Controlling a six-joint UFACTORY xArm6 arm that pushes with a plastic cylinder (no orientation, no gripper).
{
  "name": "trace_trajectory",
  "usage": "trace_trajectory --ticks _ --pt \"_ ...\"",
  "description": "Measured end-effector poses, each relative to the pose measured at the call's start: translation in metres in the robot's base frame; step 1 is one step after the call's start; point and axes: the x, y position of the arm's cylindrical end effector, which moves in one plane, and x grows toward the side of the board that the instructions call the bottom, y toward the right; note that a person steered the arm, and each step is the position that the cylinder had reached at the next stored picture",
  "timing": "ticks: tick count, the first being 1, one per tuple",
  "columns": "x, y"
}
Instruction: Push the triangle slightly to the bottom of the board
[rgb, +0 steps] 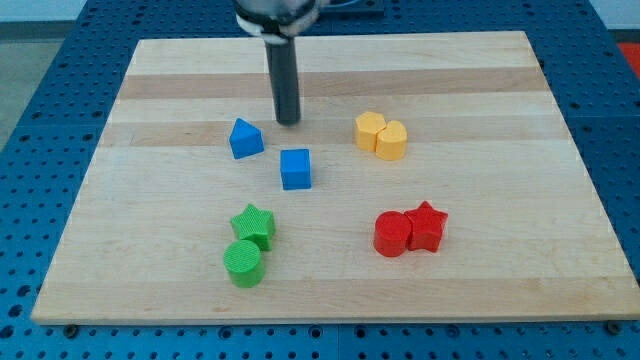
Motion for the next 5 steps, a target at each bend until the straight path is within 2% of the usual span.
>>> trace_trajectory --ticks 1,2,3,5 --pt "-0.035 -0.05" --pt "-0.02 -0.109" --pt "-0.007 -0.125" --pt "0.041 -0.076"
